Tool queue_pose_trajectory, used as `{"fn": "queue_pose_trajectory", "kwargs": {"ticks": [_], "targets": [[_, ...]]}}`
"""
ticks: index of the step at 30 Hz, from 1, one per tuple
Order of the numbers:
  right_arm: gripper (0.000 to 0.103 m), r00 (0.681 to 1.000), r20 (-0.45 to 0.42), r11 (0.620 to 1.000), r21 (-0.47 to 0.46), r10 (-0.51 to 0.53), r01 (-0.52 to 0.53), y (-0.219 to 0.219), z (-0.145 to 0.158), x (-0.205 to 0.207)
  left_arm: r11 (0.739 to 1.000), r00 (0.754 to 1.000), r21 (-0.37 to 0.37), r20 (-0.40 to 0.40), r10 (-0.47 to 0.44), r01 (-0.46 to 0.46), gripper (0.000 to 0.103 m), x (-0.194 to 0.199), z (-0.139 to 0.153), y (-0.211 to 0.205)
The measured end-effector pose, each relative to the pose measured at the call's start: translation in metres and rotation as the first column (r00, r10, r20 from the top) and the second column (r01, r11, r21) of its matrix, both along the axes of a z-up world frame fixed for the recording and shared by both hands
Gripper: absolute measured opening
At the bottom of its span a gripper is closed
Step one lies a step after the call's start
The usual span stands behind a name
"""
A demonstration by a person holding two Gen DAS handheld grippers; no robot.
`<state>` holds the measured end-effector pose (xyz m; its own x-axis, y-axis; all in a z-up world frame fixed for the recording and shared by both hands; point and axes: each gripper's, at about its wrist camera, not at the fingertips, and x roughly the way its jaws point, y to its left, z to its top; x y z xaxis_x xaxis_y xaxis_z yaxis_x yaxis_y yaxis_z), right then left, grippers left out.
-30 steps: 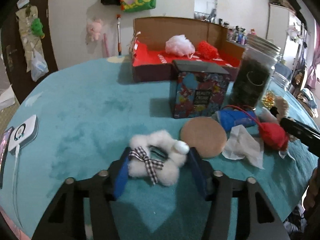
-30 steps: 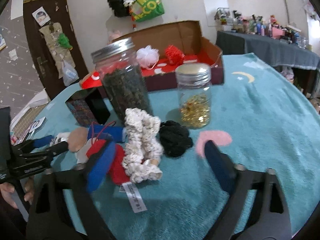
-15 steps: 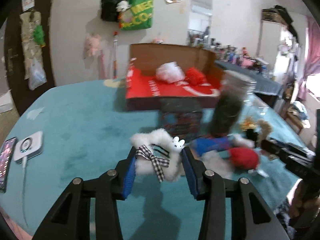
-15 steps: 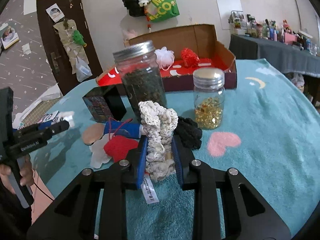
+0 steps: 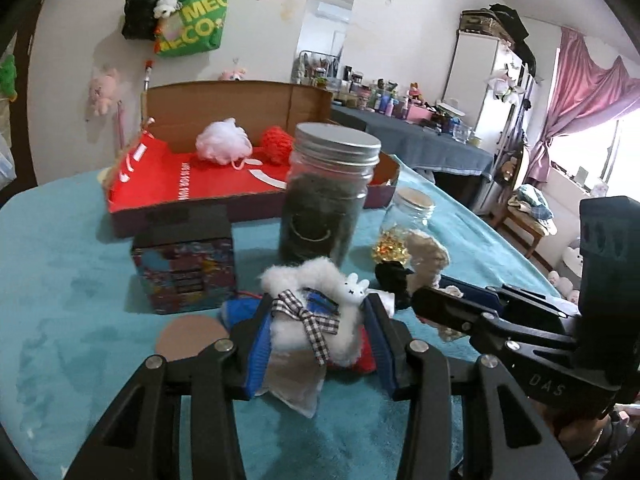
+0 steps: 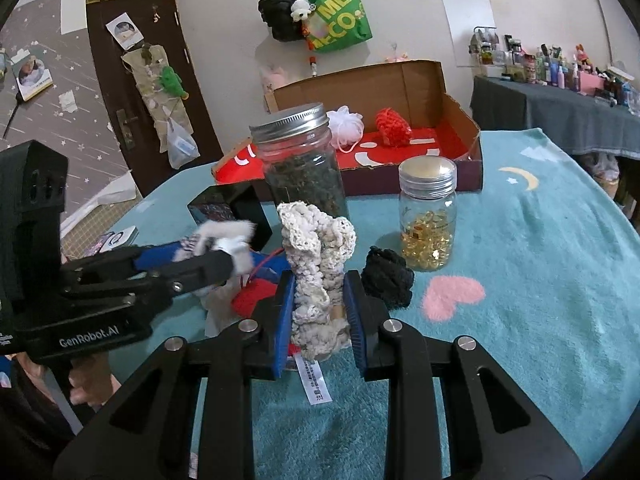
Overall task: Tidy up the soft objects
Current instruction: 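Lift the plush and scrunchie and carry both over the red-lined box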
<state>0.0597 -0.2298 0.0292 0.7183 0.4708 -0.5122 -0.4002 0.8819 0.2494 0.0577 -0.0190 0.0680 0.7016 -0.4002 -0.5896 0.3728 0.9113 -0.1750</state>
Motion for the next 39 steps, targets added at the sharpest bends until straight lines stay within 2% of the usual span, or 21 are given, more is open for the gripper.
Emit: {"fn": "queue_pose_trajectory", "kwargs": {"ticks": [14,18,26,39], "targets": [[0.024,0.999,-0.031,1.0,0.009,0.022,-0.022,0.003,-0.008,0.006,1.0,1.0,0.006,-0.029,0.007,-0.007,0.046,0.008,-0.009,-0.003],[0.024,0.999,-0.04,1.0,0.012,0.019,-0.019,0.003,-0.008,0.004,1.0,0.999,-0.016,-0.039,0.017,-0.018,0.046,0.007,-0.01,0.004],[0.024,0.999,-0.044,1.0,0.018,0.0,0.0,-0.011,-0.008,0.002,0.995,0.995,-0.041,-0.059,0.086,-0.089,0.046,0.005,-0.007,0.038],[0.024,0.993,-0.076,0.995,-0.006,-0.095,0.095,-0.05,-0.013,0.005,0.977,0.975,-0.04,-0.083,0.204,-0.208,0.046,0.004,-0.007,0.096]]}}
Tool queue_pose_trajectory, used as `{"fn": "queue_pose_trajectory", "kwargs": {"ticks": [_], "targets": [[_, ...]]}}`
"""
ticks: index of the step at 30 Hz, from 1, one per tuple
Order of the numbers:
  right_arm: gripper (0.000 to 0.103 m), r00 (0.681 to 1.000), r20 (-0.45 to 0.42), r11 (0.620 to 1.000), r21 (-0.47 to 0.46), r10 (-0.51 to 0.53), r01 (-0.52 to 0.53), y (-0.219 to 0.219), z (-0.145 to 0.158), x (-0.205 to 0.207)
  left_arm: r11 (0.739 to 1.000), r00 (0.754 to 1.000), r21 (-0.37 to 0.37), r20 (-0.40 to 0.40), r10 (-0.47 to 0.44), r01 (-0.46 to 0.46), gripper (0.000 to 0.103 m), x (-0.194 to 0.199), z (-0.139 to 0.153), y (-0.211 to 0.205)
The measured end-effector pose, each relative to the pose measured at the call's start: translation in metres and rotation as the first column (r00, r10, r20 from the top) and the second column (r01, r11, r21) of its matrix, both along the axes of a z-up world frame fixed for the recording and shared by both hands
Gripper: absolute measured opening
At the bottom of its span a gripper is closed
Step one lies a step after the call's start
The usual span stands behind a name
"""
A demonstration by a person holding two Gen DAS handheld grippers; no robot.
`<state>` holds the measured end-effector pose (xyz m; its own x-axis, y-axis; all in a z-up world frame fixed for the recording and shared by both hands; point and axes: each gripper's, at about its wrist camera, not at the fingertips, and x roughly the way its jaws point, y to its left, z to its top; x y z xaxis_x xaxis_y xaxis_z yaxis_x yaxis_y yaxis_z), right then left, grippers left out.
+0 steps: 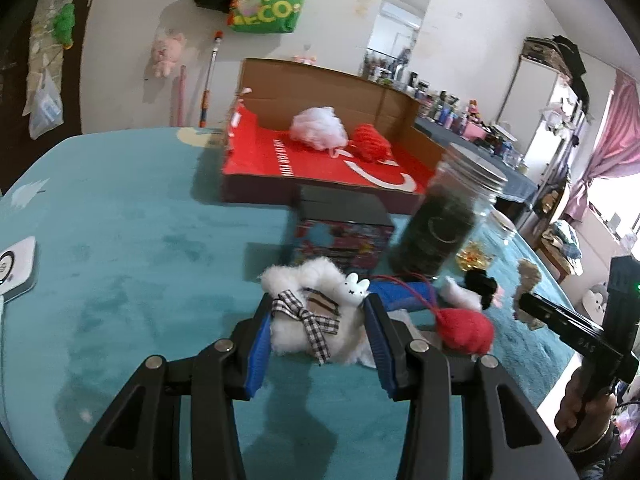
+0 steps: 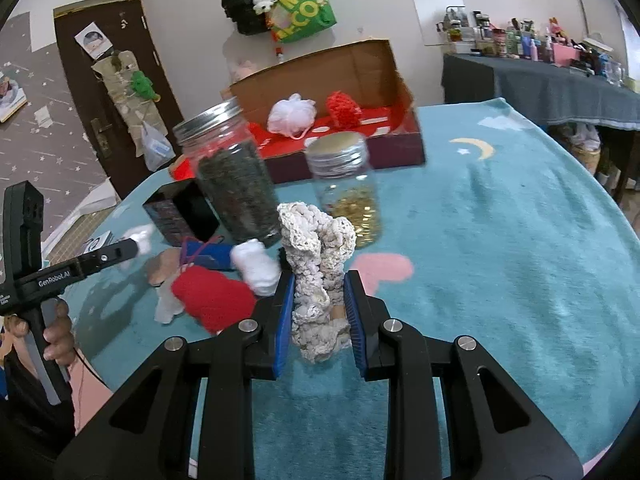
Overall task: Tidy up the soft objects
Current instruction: 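Lift the plush and scrunchie and carry both over the red-lined box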
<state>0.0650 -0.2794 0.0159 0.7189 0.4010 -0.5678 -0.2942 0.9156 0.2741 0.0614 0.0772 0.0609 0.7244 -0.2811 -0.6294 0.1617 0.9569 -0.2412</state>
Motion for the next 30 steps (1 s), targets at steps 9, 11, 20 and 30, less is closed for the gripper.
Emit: {"fn": "queue_pose_trajectory", "kwargs": {"ticks": [9,11,20,30], "targets": [[0.024,0.998,-0.019,0.998,-0.02,-0.055,0.055,-0.021,0.001,0.008,0.996,0.996,0.031,-0.022,0.084,-0.083,0.046,0.006,-0.003,0.035],[0.024,0.998,-0.023,0.998,-0.034,-0.061,0.061,-0.025,0.001,0.012,0.995,0.996,0.046,-0.026,0.089,-0.087,0.046,0.012,-0.005,0.039],[0.024,0.999,-0.012,0.991,-0.123,-0.047,0.045,-0.036,0.012,0.051,0.996,1.0,0.087,-0.003,0.012,-0.012,0.046,0.055,-0.003,0.052],[0.024,0.994,0.023,0.974,-0.204,0.106,-0.099,-0.026,0.025,0.097,0.993,0.997,0.08,0.002,-0.083,0.083,0.046,0.098,0.007,0.054]]}}
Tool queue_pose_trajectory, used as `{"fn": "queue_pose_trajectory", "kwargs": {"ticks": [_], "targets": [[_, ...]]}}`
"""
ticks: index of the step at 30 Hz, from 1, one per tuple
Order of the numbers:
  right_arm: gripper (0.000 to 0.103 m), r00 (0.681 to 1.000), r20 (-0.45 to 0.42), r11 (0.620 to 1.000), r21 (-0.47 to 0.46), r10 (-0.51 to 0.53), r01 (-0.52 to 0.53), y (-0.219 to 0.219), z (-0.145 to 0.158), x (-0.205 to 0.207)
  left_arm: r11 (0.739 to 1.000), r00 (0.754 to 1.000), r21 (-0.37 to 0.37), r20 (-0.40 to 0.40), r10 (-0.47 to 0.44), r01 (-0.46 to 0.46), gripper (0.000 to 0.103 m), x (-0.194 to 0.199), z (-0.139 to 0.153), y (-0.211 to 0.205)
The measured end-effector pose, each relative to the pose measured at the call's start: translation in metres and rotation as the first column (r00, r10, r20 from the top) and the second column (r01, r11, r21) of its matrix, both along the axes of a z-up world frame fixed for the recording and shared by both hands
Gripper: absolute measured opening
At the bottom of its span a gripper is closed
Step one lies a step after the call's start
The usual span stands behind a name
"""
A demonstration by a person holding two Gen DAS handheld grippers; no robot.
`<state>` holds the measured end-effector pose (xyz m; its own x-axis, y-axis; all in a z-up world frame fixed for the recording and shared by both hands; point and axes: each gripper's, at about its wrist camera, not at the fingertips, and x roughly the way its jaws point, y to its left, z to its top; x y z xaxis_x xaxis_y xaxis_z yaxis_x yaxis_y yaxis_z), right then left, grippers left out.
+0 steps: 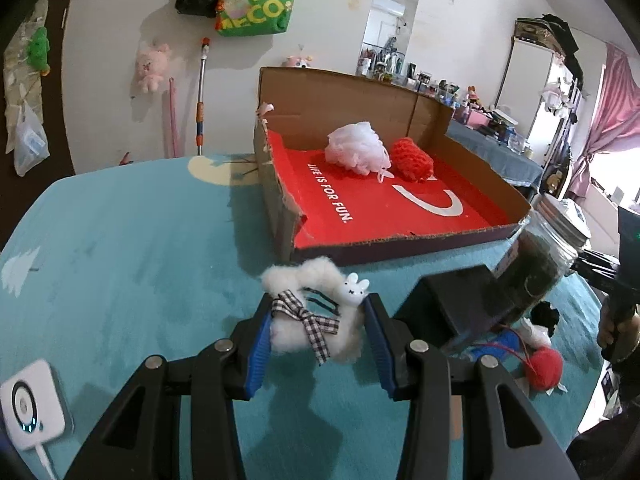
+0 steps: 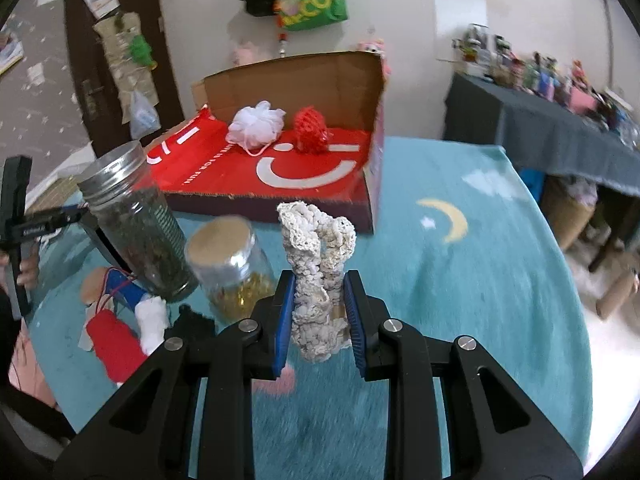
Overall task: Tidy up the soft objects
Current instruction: 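Lift the plush and scrunchie and carry both over the red-lined box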
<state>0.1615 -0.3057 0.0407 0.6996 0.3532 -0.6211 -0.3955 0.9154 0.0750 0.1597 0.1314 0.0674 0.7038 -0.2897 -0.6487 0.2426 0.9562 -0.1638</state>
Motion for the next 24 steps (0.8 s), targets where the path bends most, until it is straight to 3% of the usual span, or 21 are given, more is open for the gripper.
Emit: {"fn": "queue_pose_trajectory", "kwargs": {"ticks": [9,18,24], "targets": [[0.024,0.996,-0.029,0.996,0.016,0.088,-0.087,0.0,0.002,0.028,0.997,0.998,-0.026,0.003,-0.068,0.068,0.046,0.014,0.005,-0.001],[0.024,0.98,-0.044,0.974,0.125,0.196,-0.19,0.001,0.015,0.047,0.988,0.989,-0.037,0.038,-0.146,0.147,0.046,0.025,0.024,-0.015],[0.024,0.974,-0.029,0.965,0.146,0.224,-0.218,0.016,0.03,0.066,0.983,0.983,-0.033,0.049,-0.177,0.179,0.046,0.048,0.044,-0.035]]}}
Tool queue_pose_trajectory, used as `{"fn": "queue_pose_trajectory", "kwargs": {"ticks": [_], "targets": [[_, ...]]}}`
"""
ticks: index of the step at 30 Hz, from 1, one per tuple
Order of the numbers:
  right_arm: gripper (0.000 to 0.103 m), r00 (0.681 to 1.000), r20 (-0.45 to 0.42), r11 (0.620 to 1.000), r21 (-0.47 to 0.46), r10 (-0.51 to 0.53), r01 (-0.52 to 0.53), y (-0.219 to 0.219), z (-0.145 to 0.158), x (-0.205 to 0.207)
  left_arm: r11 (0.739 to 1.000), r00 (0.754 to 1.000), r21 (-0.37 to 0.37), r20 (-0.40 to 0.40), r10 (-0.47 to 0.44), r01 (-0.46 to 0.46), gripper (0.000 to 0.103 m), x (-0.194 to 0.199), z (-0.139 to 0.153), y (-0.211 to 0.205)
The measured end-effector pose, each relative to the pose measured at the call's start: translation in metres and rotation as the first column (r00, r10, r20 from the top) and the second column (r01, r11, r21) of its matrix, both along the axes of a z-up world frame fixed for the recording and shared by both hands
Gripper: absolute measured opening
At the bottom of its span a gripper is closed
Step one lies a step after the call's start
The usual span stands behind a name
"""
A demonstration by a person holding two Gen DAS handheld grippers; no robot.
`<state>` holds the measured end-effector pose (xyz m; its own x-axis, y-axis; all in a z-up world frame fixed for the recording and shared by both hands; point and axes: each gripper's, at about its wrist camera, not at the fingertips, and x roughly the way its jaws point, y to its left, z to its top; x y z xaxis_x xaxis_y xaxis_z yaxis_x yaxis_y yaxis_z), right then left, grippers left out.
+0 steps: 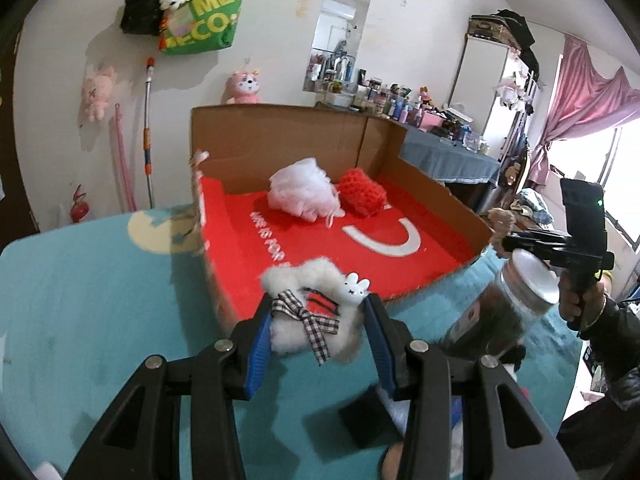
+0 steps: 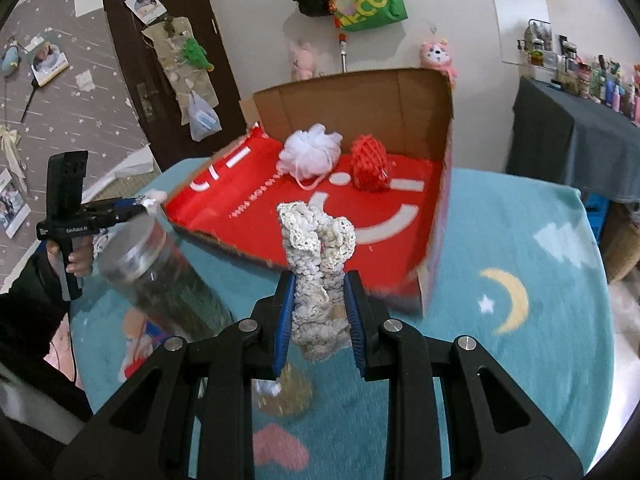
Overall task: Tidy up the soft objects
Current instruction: 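Lift the plush and scrunchie and carry both over the red-lined box, then lower the plush and scrunchie into the box, open both tools, and withdraw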
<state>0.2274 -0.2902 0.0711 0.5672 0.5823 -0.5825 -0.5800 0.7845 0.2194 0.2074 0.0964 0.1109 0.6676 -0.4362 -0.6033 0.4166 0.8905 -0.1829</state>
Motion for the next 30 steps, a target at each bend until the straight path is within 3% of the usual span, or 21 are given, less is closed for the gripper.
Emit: {"fn": "queue_pose_trajectory", "kwargs": {"ticks": [6,9,14,21,30], "targets": [[0.024,1.0,-0.013,0.997,-0.078,-0.016,0.015,0.029,0.011,0.033,0.999,0.997,0.027,-0.07,0.018,-0.017,0.046,0.042,0.01,-0.027],[0.024,0.998,-0.034,0.986,-0.163,-0.054,0.048,0.047,0.012,0.053,0.998,0.991,0.049,-0.125,0.044,-0.038,0.046,0.068,0.009,-0.039],[0.024,0.974,-0.142,0.941,-0.313,-0.179,0.127,0.067,0.0,0.103,0.989,0.978,0.126,-0.182,0.099,-0.077,0.046,0.105,0.002,-0.056],[0.024,0.944,-0.196,0.864,-0.483,-0.267,0.144,0.089,-0.024,0.155,0.96,0.942,0.259,-0.281,0.181,-0.107,0.047,0.147,-0.03,-0.072],[0.025,0.937,-0.197,0.818,-0.559,-0.288,0.134,0.099,-0.044,0.179,0.945,0.912,0.294,-0.332,0.241,-0.143,0.048,0.168,-0.053,-0.069]]}}
